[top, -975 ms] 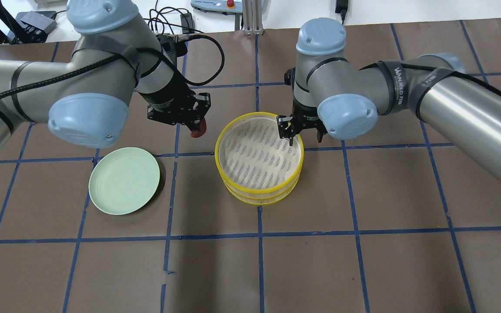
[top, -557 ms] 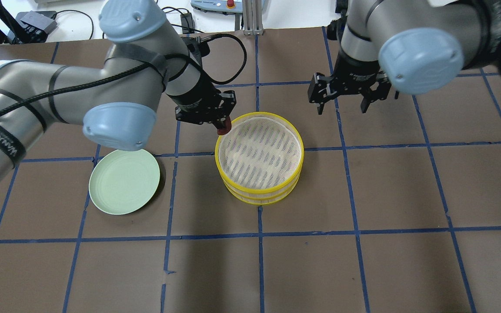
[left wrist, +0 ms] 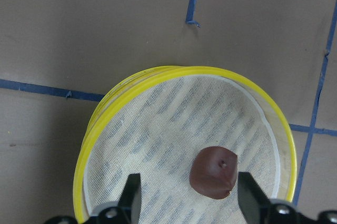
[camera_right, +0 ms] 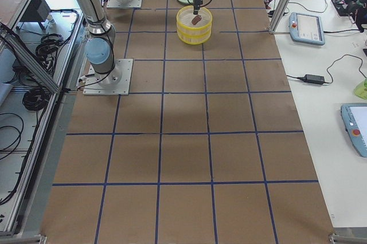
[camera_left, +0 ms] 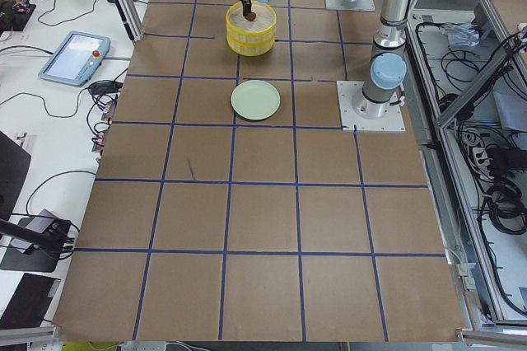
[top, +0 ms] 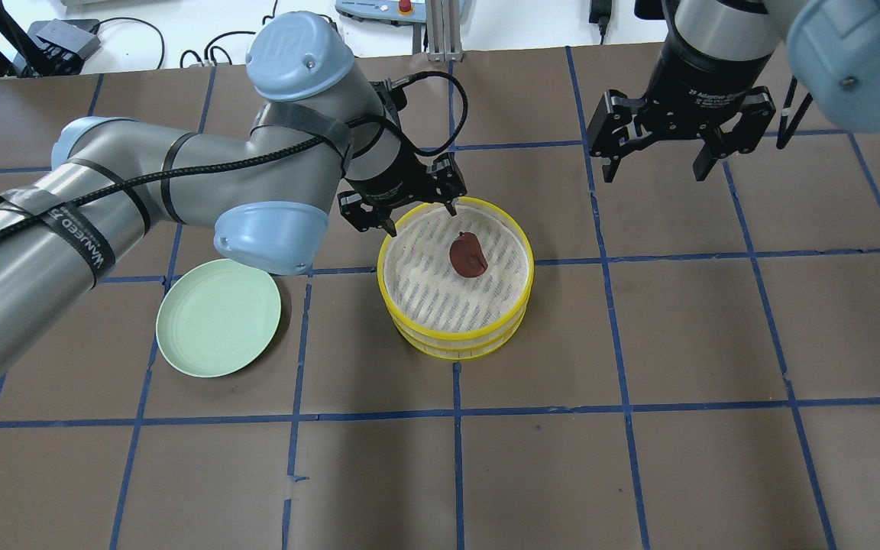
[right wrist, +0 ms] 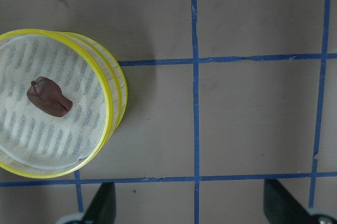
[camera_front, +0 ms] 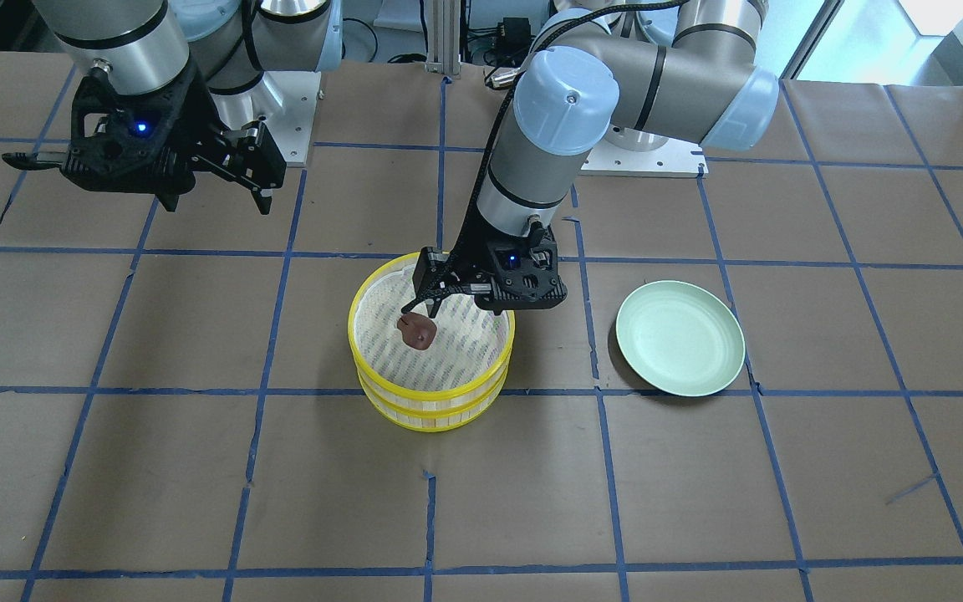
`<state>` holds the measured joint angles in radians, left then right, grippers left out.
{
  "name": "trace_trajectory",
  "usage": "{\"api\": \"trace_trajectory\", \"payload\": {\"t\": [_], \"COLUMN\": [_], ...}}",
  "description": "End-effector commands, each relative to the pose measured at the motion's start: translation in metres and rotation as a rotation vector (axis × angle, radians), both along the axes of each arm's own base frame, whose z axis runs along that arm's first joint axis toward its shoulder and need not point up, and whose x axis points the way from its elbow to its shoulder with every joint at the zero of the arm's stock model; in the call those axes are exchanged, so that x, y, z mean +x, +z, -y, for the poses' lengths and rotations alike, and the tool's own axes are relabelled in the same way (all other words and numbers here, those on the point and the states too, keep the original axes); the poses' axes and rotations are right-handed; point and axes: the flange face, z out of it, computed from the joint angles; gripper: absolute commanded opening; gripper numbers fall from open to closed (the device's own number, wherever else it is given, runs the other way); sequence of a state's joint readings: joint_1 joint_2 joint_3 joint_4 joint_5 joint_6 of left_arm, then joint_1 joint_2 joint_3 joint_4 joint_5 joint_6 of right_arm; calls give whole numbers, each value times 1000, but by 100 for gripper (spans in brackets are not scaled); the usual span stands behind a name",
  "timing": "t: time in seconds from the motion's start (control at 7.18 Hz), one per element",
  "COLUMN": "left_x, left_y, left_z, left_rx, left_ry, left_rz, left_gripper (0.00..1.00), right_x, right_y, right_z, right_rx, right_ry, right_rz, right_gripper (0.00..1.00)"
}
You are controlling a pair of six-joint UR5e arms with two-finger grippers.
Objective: Stack buns with steamer
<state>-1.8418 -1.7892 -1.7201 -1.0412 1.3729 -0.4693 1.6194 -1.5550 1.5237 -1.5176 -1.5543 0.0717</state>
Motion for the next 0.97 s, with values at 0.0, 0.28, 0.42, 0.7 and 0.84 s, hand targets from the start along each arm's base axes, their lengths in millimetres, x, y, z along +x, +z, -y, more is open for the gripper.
{"api": "trace_trajectory", "payload": {"t": [0.0,0.28,0.42,0.7,0.84], "left_x": [38,130,158,171,175], "left_y": [33,98,127,163,166], "left_z": [4,7,-10,-54,-57], "left_rx": [-63,15,37,8,3], "left_ry": [-207,-272,-285,-268,-260], "left_rz": [152,213,218,311,322], "left_gripper": [100,100,100,100,100], "right_x": [1,-1,-1,1,1], "right_y": [2,-1,-1,0,0], "right_z": [-3,-3,-2,-3,-3], "right_rx": [0,6,4,3,3], "right_ry": [3,0,-1,2,2], "right_rz": [-1,-1,-1,2,2], "right_gripper": [100,100,100,100,100]}}
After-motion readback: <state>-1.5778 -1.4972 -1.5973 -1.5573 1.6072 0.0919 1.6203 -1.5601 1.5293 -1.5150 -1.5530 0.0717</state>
